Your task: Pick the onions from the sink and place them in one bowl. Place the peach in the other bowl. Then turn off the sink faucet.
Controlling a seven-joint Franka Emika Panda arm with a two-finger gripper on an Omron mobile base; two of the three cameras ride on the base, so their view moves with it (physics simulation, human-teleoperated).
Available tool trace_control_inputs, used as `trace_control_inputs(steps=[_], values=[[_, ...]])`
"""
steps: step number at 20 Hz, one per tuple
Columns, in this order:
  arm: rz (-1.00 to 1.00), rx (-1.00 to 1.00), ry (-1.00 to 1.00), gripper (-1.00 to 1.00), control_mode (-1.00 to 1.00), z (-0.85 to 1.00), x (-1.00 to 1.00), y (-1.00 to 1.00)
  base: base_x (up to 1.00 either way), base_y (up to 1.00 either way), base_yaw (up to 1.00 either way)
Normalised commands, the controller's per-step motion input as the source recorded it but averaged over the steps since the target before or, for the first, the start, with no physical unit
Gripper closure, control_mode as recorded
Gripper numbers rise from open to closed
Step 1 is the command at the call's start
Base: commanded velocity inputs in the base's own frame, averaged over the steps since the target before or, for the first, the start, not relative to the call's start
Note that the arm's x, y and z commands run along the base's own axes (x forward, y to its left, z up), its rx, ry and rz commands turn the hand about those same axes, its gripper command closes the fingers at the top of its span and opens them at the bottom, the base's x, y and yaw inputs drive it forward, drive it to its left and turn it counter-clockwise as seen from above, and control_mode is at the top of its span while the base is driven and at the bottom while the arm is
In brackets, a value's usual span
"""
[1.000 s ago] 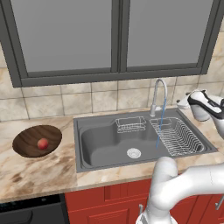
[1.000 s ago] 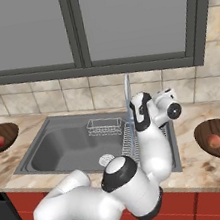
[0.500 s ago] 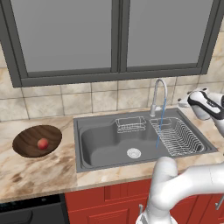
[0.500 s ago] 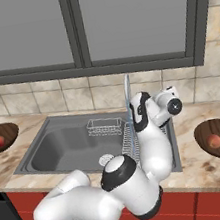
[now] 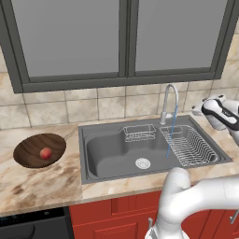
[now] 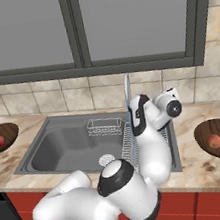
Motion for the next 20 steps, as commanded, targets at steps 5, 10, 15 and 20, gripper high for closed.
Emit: trace_control_inputs(steps=[5, 10, 15, 20], values=[[-0.02, 0.00, 0.00, -1.00, -1.00, 0.00, -0.08, 0.00, 0.00, 0.00, 0.00], [-0.01, 0.00, 0.01, -1.00, -1.00, -0.01, 0.00, 0.00, 0.00, 0.00, 0.00], [-0.01, 0.00, 0.05, -1.00, -1.00, -0.01, 0.00, 0.00, 0.00, 0.00, 0.00], [0.00, -0.01, 0.07, -1.00, -1.00, -0.10, 0.01, 0.00, 0.00, 0.00, 0.00]])
